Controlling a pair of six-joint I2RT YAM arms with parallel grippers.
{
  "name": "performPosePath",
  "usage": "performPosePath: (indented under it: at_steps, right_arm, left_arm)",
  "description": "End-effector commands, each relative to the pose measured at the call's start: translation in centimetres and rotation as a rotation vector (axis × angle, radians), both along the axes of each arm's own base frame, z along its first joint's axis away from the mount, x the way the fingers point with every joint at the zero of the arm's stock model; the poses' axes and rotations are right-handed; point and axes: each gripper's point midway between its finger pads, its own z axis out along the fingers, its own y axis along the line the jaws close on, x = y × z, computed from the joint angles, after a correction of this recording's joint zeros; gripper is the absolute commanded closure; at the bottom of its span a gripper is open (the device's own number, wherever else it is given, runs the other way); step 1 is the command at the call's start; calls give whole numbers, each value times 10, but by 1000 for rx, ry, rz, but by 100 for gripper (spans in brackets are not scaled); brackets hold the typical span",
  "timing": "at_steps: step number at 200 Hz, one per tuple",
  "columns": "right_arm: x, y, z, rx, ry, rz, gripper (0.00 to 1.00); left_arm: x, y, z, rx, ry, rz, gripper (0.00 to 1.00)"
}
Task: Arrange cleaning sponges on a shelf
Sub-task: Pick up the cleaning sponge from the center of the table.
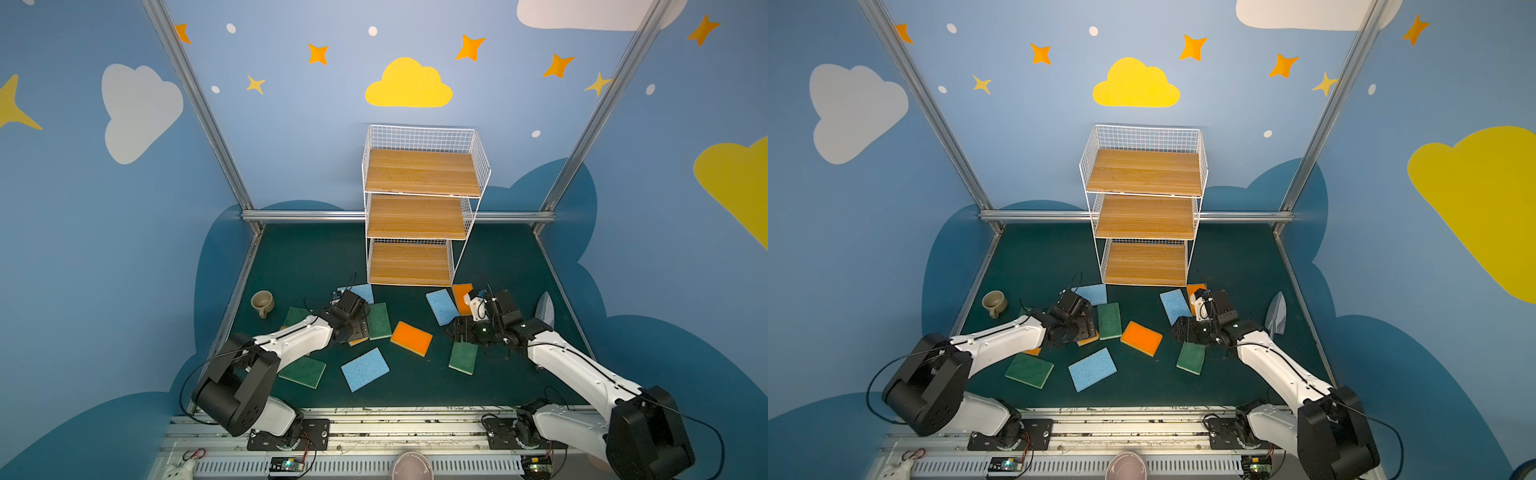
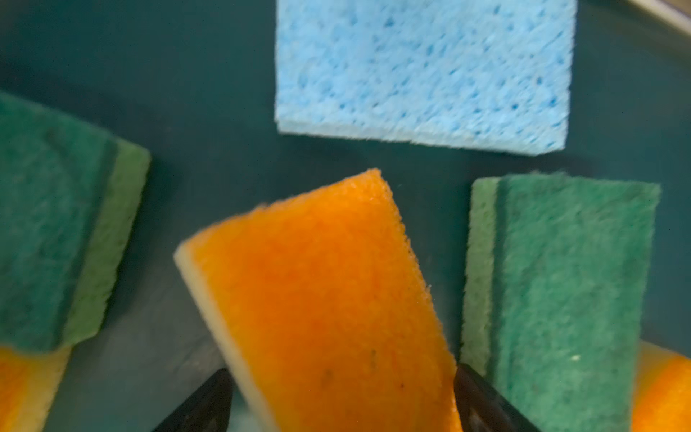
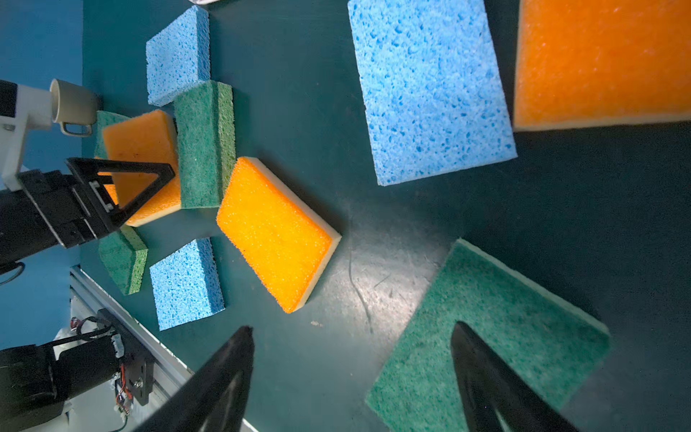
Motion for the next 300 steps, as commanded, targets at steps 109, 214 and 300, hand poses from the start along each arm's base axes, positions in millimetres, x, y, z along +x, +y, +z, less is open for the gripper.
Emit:
performPosePath:
  at_steps: [109, 214, 300]
  right_arm:
    - [6, 5, 6, -4, -23, 14, 18]
    - [-3, 7, 12, 12, -29, 30, 18]
    - [-19, 54, 53, 335, -51, 185, 23]
  left_arm:
    - [17, -4, -6, -45, 36, -9, 8]
    - [17, -6, -22, -24, 116, -47, 39]
    - [13, -30, 58, -172, -24, -151, 43]
